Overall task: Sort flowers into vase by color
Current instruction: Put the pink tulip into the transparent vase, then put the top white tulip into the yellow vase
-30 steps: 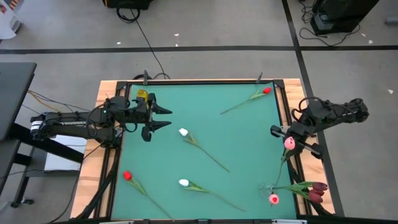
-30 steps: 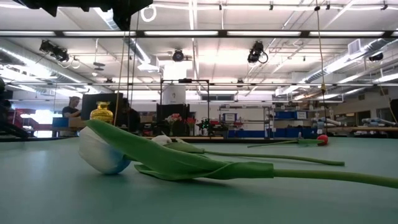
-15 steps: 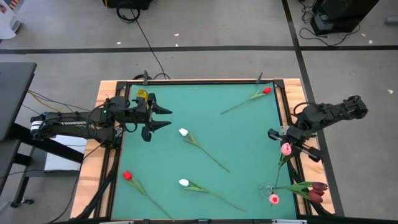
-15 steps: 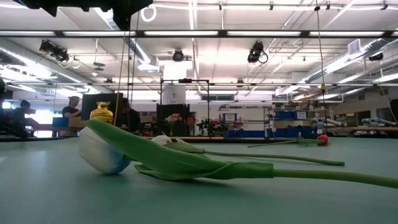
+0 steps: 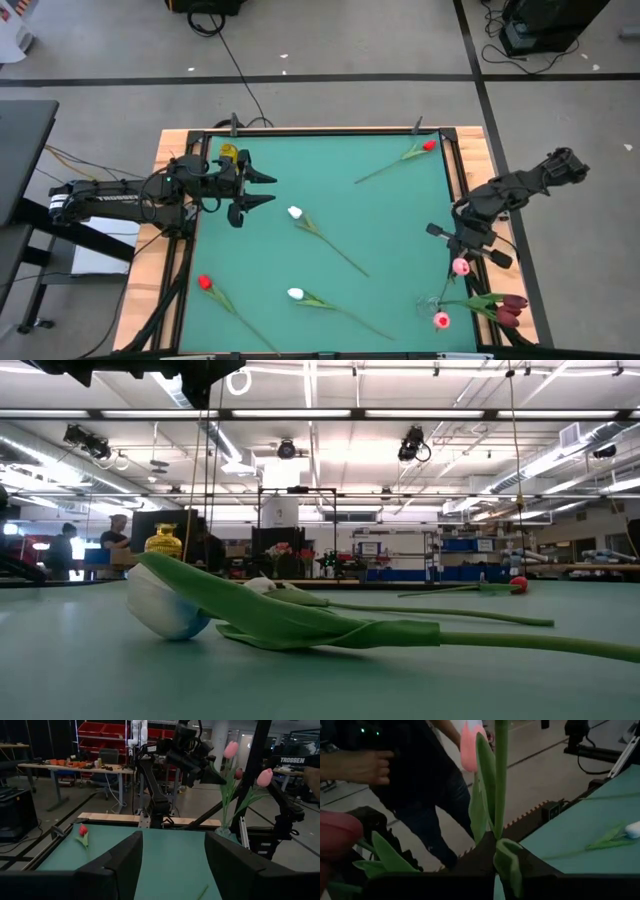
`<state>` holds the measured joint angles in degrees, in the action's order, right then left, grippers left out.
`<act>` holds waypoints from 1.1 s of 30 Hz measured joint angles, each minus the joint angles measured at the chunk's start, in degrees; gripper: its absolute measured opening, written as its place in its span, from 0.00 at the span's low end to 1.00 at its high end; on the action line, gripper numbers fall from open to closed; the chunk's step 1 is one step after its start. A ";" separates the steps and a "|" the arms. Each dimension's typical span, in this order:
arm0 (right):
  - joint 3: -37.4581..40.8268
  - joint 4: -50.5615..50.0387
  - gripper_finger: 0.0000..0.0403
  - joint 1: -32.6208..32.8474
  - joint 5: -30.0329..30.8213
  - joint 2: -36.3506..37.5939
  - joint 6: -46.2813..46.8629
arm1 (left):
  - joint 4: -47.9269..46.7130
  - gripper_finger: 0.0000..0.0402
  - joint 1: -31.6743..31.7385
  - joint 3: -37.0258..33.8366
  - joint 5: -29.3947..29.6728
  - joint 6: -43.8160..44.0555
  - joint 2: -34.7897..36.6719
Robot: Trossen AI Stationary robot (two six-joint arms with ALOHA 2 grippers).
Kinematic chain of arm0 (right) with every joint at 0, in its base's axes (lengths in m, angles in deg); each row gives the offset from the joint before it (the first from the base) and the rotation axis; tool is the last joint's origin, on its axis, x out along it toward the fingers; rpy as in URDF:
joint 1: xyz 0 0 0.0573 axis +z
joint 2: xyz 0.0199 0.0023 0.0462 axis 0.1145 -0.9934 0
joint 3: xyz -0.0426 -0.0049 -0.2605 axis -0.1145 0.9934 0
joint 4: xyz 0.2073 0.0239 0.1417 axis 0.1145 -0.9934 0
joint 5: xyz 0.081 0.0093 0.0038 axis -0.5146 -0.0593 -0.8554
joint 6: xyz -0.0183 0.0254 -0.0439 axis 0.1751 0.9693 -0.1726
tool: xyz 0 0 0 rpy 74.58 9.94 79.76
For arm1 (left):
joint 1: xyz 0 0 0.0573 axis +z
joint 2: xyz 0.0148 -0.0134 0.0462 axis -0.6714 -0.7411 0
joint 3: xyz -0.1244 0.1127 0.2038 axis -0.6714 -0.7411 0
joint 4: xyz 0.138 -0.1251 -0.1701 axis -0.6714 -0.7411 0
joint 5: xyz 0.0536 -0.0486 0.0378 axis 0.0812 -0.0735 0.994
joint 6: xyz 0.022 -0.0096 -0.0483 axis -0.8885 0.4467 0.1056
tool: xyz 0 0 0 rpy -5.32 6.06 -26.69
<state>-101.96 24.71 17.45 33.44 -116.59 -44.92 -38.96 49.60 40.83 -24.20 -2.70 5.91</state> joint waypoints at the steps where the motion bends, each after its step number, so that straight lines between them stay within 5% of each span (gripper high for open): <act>1: 0.00 0.01 0.05 0.17 0.01 -0.46 -0.06 | 0.00 0.55 -0.02 0.00 0.00 0.00 0.00; 9: 0.01 -0.69 0.10 2.58 -0.05 -3.79 0.03 | 0.02 0.55 0.00 0.00 0.00 0.00 0.00; 24: -2.04 -0.72 0.73 3.36 -6.55 -2.89 15.15 | 0.00 0.55 0.00 0.00 -0.02 -0.02 0.00; 29: -6.65 -0.55 0.81 2.76 -7.91 -1.43 16.80 | 0.00 0.55 0.00 0.00 -0.02 0.00 0.00; 33: -9.65 1.45 0.81 2.16 -2.82 -0.69 14.28 | 0.02 0.55 -0.02 0.00 -0.02 -0.02 0.00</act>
<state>-111.61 26.16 19.61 30.62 -117.28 -30.64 -38.94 49.58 40.83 -24.22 -2.73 5.91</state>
